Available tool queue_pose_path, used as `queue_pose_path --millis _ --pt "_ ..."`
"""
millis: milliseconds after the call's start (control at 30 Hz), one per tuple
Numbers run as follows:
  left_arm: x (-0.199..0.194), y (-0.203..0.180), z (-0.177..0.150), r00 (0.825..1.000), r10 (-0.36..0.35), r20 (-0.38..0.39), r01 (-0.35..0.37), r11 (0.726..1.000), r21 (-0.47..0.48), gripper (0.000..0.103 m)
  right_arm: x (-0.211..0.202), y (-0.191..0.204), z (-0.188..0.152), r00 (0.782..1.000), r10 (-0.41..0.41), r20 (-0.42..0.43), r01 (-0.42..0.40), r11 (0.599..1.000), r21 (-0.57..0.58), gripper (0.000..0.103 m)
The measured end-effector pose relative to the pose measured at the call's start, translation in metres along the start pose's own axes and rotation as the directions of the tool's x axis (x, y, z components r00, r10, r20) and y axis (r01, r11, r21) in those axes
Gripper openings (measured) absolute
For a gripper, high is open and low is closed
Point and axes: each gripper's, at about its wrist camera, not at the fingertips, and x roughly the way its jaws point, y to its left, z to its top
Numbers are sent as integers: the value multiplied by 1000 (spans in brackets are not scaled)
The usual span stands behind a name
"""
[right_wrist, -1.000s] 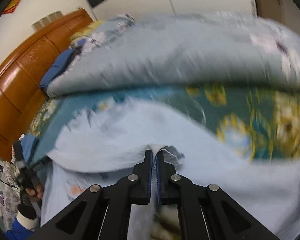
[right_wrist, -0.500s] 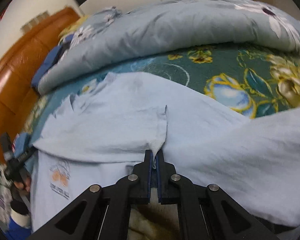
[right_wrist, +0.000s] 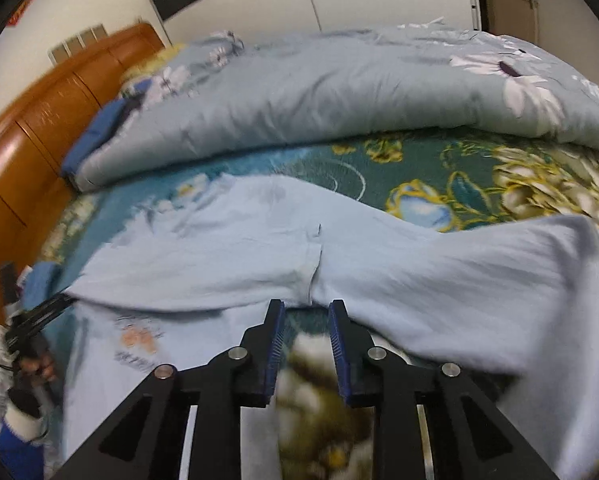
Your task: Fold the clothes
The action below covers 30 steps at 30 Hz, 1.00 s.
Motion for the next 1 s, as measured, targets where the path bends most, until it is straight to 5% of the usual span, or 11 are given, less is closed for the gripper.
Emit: queue_pose_path --millis 200,367,467,633,767,900,933,1000 --pt "-1 -7 -17 990 -114 -85 117 992 36 64 -54 -13 -8 997 -70 40 70 997 -12 30" --pt "-19 8 -48 973 -213 -86 217 975 38 64 -34 -6 -7 999 -52 10 52 998 -24 31" --pt "-31 31 -43 933 -356 -46 354 934 -41 64 -18 6 -6 1000 -7 15 7 1000 -16 31" --pt "7 59 5 907 -421 -18 405 883 -237 65 10 37 -5 999 45 -1 -45 997 -55 31" --pt "59 72 30 868 -495 -40 441 807 -393 64 22 54 -3 998 56 -14 -57 994 -90 31" --pt "78 81 45 822 -569 35 516 717 -468 63 24 58 -1 998 54 -12 -55 993 -102 31" --pt "82 78 47 822 -569 20 513 724 -461 59 24 58 -1 999 53 -12 -53 993 -102 31" --pt "88 68 51 830 -557 -20 497 755 -428 18 27 59 -1 999 50 -15 -51 994 -101 31"
